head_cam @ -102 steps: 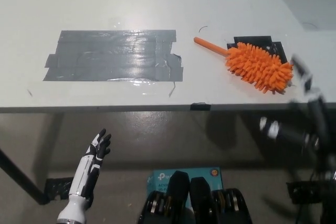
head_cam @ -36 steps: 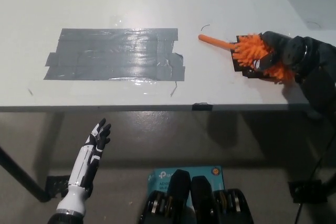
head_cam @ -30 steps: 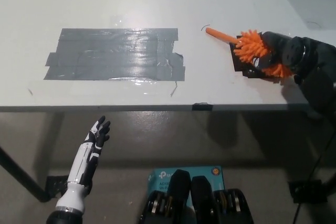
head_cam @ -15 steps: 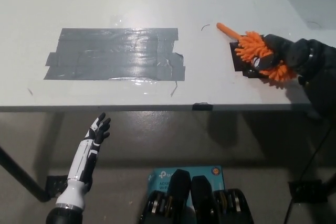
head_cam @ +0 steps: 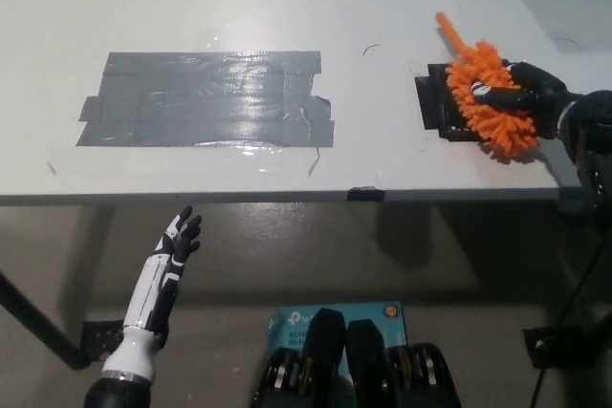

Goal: An orange duster is kept infront of the robot in the middle of the table and the robot extends its right arm to grab the duster, picks it up and hands it to a person

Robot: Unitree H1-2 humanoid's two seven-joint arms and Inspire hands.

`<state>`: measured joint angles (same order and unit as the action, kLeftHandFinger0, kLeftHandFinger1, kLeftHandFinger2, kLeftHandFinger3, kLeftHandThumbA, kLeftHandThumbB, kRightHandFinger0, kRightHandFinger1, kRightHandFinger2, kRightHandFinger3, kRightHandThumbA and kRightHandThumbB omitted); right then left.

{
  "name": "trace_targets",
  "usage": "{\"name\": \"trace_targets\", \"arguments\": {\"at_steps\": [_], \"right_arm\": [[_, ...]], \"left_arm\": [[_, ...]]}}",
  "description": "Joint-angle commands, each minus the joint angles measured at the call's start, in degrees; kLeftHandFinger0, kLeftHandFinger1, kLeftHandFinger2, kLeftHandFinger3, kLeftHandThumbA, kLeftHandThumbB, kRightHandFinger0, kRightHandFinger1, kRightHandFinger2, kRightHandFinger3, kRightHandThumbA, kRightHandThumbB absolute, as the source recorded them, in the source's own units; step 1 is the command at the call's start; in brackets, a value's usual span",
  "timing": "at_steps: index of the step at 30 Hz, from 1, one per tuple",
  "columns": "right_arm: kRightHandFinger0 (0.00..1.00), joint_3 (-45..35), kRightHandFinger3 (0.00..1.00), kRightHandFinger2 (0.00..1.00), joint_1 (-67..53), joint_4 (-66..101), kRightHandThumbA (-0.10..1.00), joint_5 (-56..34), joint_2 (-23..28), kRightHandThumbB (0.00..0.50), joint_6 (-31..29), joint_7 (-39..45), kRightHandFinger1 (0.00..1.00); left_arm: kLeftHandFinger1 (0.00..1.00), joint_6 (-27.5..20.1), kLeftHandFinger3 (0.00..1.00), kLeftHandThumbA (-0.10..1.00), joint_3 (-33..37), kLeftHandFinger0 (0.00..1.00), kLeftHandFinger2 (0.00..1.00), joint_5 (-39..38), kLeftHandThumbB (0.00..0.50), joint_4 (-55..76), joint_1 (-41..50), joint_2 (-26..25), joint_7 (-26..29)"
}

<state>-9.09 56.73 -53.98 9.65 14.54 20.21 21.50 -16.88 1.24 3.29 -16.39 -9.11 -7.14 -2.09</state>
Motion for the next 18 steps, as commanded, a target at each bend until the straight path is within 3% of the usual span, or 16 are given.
{"name": "trace_targets", "arguments": {"at_steps": [1,2,5,8,15,18], "right_arm": [[0.03,-15.5,1.00,0.89,3.6,6.1,-0.10,-23.4,-2.8,0.130,6.7,5.0,0.54],[0.00,-15.9,1.00,0.81,3.9,6.8,-0.10,-25.2,-3.4,0.122,6.7,6.0,0.47],[0.00,-16.4,1.00,0.76,4.7,6.8,-0.10,-28.3,-4.0,0.110,6.7,7.1,0.42],[0.00,-15.7,1.00,0.76,5.6,8.9,-0.10,-32.1,-4.6,0.090,6.7,8.6,0.42],[0.00,-13.2,1.00,0.72,6.6,13.1,-0.10,-39.3,-6.3,0.118,6.7,7.9,0.39],[0.00,-11.8,1.00,0.74,6.3,14.3,-0.10,-41.8,-6.8,0.099,6.7,6.4,0.40]], "left_arm": [[1.00,-0.1,1.00,0.95,-0.3,1.00,1.00,-0.5,0.143,1.4,-1.7,-0.7,-0.7],[1.00,-0.2,1.00,0.95,-0.3,1.00,1.00,-0.6,0.140,1.4,-1.7,-0.7,-0.7],[1.00,-0.2,1.00,0.94,-0.3,1.00,1.00,-0.4,0.137,1.4,-1.7,-0.7,-0.6],[1.00,0.3,1.00,0.94,-0.4,1.00,1.00,-0.2,0.139,1.5,-1.9,-0.8,-0.5],[1.00,0.4,1.00,0.94,-0.3,1.00,1.00,-0.3,0.148,1.6,-2.0,-0.8,-0.6],[1.00,0.3,1.00,0.94,-0.2,1.00,1.00,-0.3,0.140,1.5,-2.0,-0.9,-0.7]]}}
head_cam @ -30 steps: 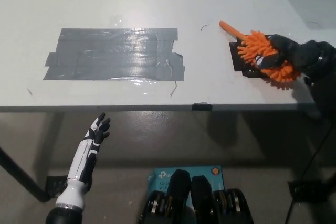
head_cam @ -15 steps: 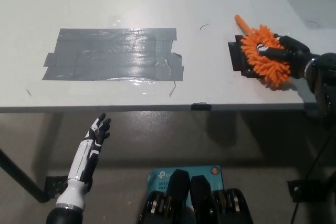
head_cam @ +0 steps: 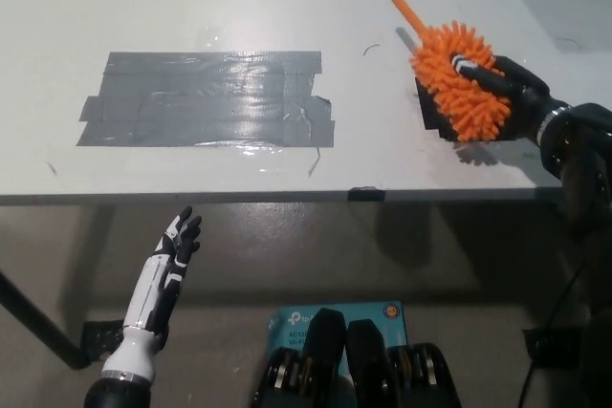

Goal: An orange duster is kept infront of the robot in the middle of the table and the robot extends its right arm to grab the duster, picks it up and hands it to a person

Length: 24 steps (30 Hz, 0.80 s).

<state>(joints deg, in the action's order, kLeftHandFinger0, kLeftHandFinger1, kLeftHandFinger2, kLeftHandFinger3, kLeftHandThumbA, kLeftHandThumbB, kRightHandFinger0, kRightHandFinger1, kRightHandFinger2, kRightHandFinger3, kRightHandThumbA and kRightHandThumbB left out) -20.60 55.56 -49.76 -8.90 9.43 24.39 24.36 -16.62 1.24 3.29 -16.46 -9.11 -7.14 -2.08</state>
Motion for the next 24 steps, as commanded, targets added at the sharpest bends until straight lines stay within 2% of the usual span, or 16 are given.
{"name": "trace_targets", "arguments": {"at_steps": [1,6,7,13,14,17,20,24], "right_arm": [[0.00,-0.1,1.00,0.74,7.5,9.7,-0.10,-24.0,-1.9,0.104,2.5,3.8,0.40],[0.00,-0.9,1.00,0.75,7.6,8.9,-0.10,-24.2,-4.3,0.121,2.5,3.4,0.42],[0.00,-1.3,1.00,0.78,7.5,8.4,-0.10,-24.5,-5.1,0.141,2.5,2.8,0.43],[0.00,-1.7,1.00,0.76,7.5,5.1,-0.10,-24.9,-8.1,0.142,2.5,-1.0,0.42],[0.00,-1.9,1.00,0.76,7.3,4.8,-0.10,-24.8,-8.6,0.132,2.5,-1.4,0.39],[0.00,-2.9,1.00,0.75,7.4,3.5,-0.10,-24.9,-9.9,0.148,2.5,-3.5,0.37],[0.00,-3.7,0.91,0.70,7.1,3.9,-0.10,-25.0,-11.6,0.163,2.5,-6.8,0.30],[0.00,-4.7,0.95,0.69,6.6,3.5,-0.10,-25.8,-12.6,0.161,2.5,-8.4,0.30]], "left_arm": [[1.00,0.1,1.00,0.94,-0.2,1.00,1.00,-0.2,0.137,1.8,-2.0,-0.9,-0.6],[1.00,0.1,1.00,0.95,-0.3,1.00,1.00,0.0,0.143,1.9,-2.0,-0.8,-0.4],[1.00,0.2,1.00,0.95,-0.3,1.00,1.00,0.0,0.146,2.0,-2.0,-0.8,-0.4],[1.00,0.4,1.00,0.95,-0.3,1.00,1.00,0.0,0.142,2.1,-2.1,-0.7,-0.4],[1.00,0.2,1.00,0.95,-0.3,1.00,1.00,0.1,0.149,1.9,-2.1,-0.8,-0.3],[1.00,0.3,1.00,0.95,-0.3,1.00,1.00,0.3,0.150,1.8,-2.2,-0.8,-0.2],[1.00,-0.1,1.00,0.94,-0.4,1.00,1.00,0.1,0.153,1.5,-2.4,-0.7,-0.2],[1.00,-0.3,1.00,0.93,-0.4,1.00,1.00,-0.1,0.152,1.3,-2.4,-0.6,-0.2]]}}
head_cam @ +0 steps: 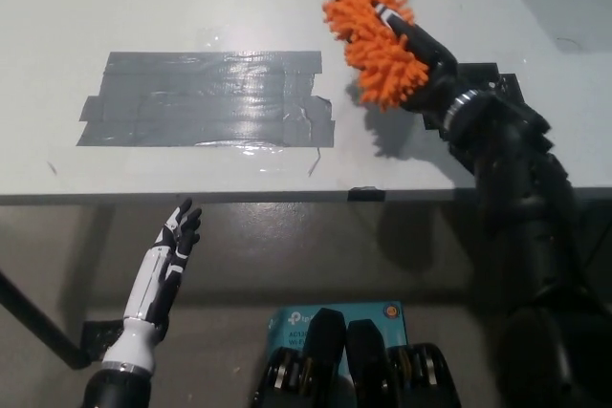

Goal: An orange duster is kept infront of the robot in the middle of the table and the robot extends its right arm to grab the duster, picks it up and hands it to a person

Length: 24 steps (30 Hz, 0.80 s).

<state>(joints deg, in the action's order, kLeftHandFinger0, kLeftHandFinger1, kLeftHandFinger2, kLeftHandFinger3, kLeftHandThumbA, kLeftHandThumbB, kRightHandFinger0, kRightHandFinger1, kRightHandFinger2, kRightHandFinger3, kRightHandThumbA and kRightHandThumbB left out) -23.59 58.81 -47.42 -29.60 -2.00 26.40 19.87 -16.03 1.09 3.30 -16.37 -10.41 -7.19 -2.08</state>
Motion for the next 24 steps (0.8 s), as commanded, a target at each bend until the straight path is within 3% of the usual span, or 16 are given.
{"name": "trace_targets", "arguments": {"at_steps": [1,4,11,18,24], "right_arm": [[0.00,-1.9,0.96,0.67,3.3,1.1,-0.10,-5.0,-1.4,0.160,0.5,-4.2,0.30],[0.00,-1.9,1.00,0.67,2.7,2.0,-0.10,-4.7,-1.8,0.162,0.5,-5.4,0.29],[0.00,-2.3,1.00,0.67,2.3,2.4,-0.10,-5.3,-2.0,0.173,0.5,-6.1,0.28],[0.00,-1.7,0.93,0.64,1.3,2.2,-0.10,-5.7,-1.7,0.175,0.5,-5.1,0.25],[0.00,-1.4,0.98,0.68,1.2,1.4,-0.10,-6.3,-0.9,0.165,0.5,-3.9,0.26]], "left_arm": [[1.00,-0.8,1.00,0.93,-0.3,1.00,1.00,0.0,0.154,1.3,-1.1,-0.6,-0.2],[1.00,-0.5,1.00,0.93,-0.2,1.00,1.00,0.3,0.158,1.6,-1.1,-0.6,0.0],[1.00,-0.4,1.00,0.93,-0.2,1.00,1.00,0.4,0.155,1.6,-1.2,-0.7,-0.1],[1.00,-0.3,1.00,0.92,-0.3,1.00,1.00,0.3,0.154,1.7,-1.3,-0.7,-0.1],[1.00,-0.5,1.00,0.91,-0.4,1.00,1.00,0.1,0.153,1.7,-1.5,-0.7,-0.2]]}}
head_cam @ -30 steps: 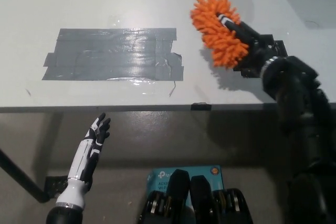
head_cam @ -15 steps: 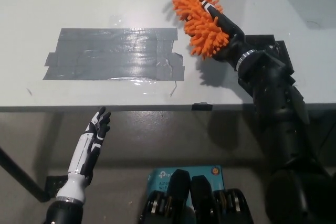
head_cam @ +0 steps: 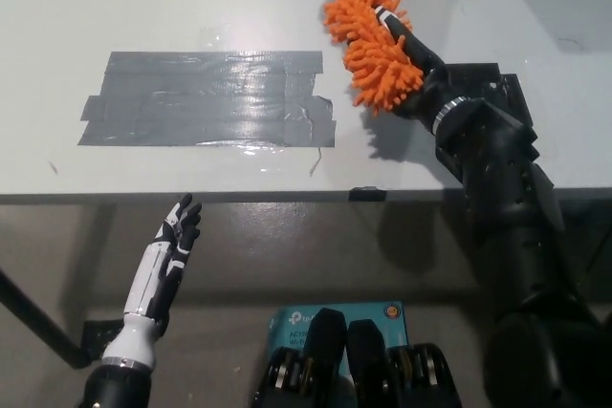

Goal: An orange duster is kept infront of the robot in the middle of the table and the robot extends its right arm to grab the duster, picks it up and hands it to a person

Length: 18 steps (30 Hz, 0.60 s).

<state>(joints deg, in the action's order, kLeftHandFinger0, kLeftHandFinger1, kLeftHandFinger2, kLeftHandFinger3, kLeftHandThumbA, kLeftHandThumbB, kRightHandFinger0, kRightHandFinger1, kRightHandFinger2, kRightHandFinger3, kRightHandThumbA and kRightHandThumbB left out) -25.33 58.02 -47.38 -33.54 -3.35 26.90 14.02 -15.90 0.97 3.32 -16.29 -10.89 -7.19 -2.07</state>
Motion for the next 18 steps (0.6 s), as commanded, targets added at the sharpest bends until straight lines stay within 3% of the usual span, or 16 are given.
{"name": "trace_targets", "arguments": {"at_steps": [1,2,3,4,5,6,10,18], "right_arm": [[0.00,0.7,1.00,0.70,1.7,2.0,-0.10,-1.8,0.4,0.171,-0.2,2.1,0.27],[0.01,0.8,1.00,0.69,1.5,2.4,-0.10,-2.2,0.4,0.226,-0.1,1.6,0.28],[0.31,1.0,1.00,1.00,1.2,2.7,-0.06,-3.8,0.4,0.394,0.0,1.2,0.62],[0.73,1.7,1.00,1.00,0.4,3.5,0.15,-5.9,0.5,0.355,0.0,2.5,1.00],[0.73,2.2,1.00,1.00,0.0,3.9,0.15,-6.4,0.6,0.355,0.0,3.6,1.00],[1.00,3.2,1.00,1.00,-0.9,5.0,0.38,-5.9,0.8,0.474,0.0,7.5,1.00],[1.00,4.7,1.00,1.00,-2.4,6.7,0.54,-4.8,1.4,0.499,0.0,11.9,1.00],[1.00,6.4,1.00,1.00,-4.4,9.9,0.72,-3.6,3.7,0.500,-1.1,13.2,1.00]], "left_arm": [[1.00,-0.6,1.00,0.91,-0.2,1.00,1.00,0.2,0.155,1.5,-1.0,-0.7,-0.2],[1.00,-0.5,1.00,0.92,-0.2,1.00,1.00,0.5,0.155,1.6,-1.0,-0.8,-0.1],[1.00,-0.4,1.00,0.92,-0.2,1.00,1.00,0.6,0.157,1.6,-1.0,-0.8,0.0],[1.00,-0.2,1.00,0.92,-0.2,1.00,1.00,0.5,0.159,1.6,-1.0,-0.8,0.0],[1.00,-0.2,1.00,0.92,-0.2,1.00,1.00,0.5,0.159,1.7,-1.0,-0.8,-0.1],[1.00,-0.1,1.00,0.92,-0.2,1.00,1.00,0.5,0.162,1.7,-1.0,-0.8,-0.1],[1.00,0.0,1.00,0.92,-0.2,1.00,1.00,0.3,0.165,1.7,-1.1,-0.7,-0.2],[1.00,-0.2,1.00,0.92,-0.3,1.00,1.00,0.1,0.160,1.5,-1.3,-0.7,-0.3]]}}
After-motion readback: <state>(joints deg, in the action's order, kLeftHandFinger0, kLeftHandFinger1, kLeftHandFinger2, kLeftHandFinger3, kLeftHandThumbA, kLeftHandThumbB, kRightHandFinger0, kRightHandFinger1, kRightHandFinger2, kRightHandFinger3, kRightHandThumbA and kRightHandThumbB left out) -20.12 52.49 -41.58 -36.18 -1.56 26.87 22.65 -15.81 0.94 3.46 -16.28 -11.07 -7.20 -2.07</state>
